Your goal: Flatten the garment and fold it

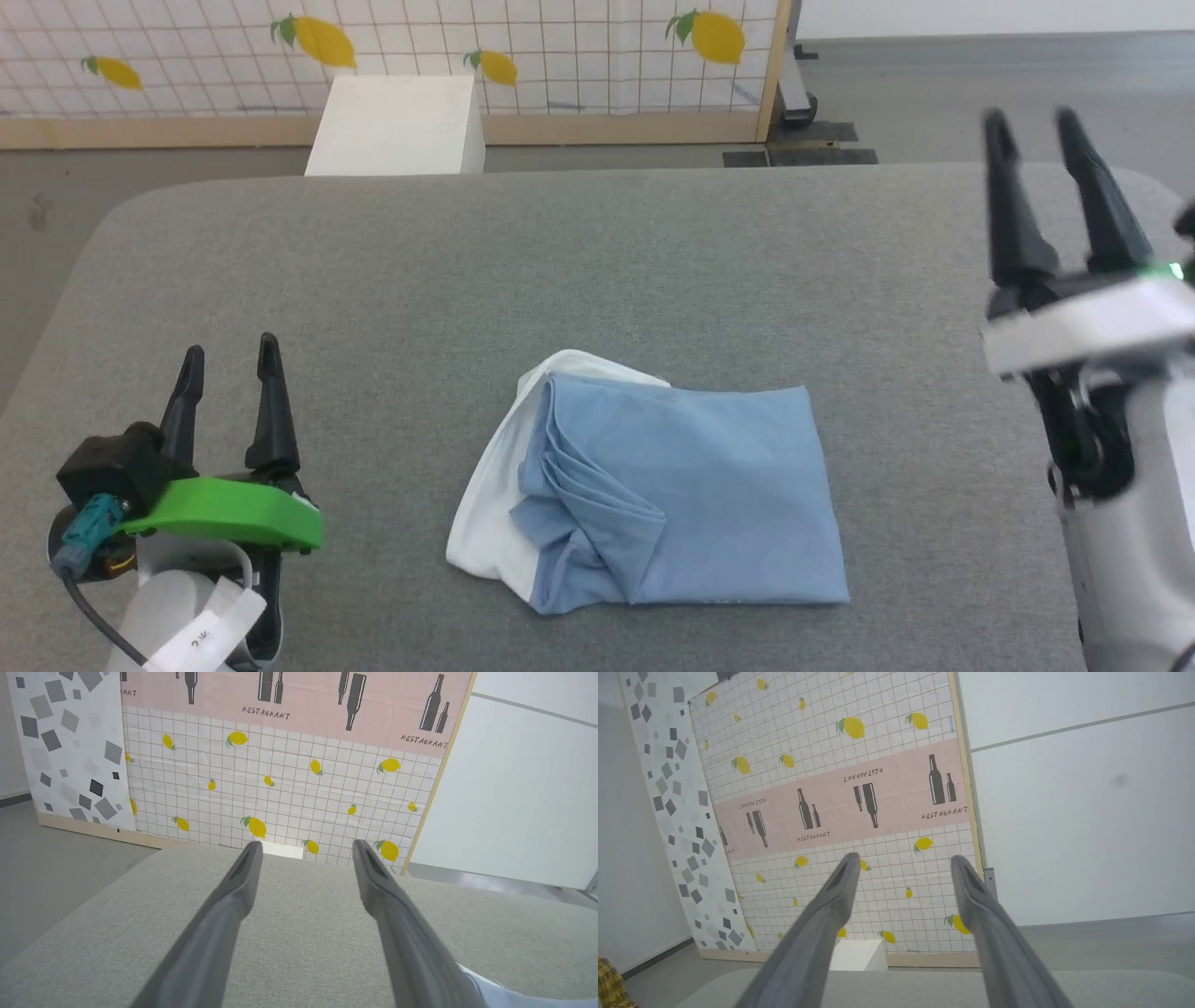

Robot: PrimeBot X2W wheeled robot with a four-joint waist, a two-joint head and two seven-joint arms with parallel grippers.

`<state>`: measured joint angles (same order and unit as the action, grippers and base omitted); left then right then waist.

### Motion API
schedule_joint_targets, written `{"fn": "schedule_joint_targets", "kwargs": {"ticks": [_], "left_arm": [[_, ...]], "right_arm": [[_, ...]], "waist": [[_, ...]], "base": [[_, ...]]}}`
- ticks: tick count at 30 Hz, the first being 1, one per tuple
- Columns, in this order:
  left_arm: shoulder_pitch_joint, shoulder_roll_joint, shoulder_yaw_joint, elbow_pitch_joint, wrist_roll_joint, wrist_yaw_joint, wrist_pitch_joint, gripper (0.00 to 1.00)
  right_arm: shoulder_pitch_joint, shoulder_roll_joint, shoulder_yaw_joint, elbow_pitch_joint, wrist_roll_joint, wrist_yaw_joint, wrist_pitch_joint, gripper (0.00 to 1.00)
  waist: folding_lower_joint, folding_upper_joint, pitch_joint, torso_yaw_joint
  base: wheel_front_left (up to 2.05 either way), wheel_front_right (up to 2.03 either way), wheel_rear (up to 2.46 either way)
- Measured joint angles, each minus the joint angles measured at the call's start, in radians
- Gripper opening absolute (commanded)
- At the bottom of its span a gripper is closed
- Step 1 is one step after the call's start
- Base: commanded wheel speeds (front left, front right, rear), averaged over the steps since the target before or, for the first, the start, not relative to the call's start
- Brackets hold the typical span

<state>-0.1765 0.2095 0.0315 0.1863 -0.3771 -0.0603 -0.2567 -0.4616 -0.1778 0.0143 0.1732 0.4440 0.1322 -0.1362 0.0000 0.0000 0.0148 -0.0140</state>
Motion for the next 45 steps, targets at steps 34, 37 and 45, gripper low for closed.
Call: {"fn": "schedule_joint_targets", "kwargs": {"ticks": [34, 37, 45], "left_arm": [[0.033, -0.010, -0.115, 0.098, 0.082, 0.018, 0.006, 1.00], [0.033, -0.009, -0.115, 0.100, 0.078, 0.018, 0.009, 1.00], [0.033, -0.005, -0.116, 0.100, 0.075, 0.022, 0.010, 1.00]], "right_arm": [[0.377, 0.063, -0.056, 0.028, -0.215, 0.000, 0.006, 1.00], [0.377, 0.065, -0.060, 0.032, -0.216, 0.000, 0.006, 1.00], [0.377, 0.069, -0.072, 0.037, -0.219, 0.000, 0.014, 1.00]], "waist": [[0.0000, 0.0000, -0.022, 0.044], [0.0000, 0.0000, -0.019, 0.044], [0.0000, 0.0000, -0.013, 0.042]], "base": [[0.00, 0.00, 0.00], [0.00, 0.00, 0.00], [0.00, 0.00, 0.00]]}}
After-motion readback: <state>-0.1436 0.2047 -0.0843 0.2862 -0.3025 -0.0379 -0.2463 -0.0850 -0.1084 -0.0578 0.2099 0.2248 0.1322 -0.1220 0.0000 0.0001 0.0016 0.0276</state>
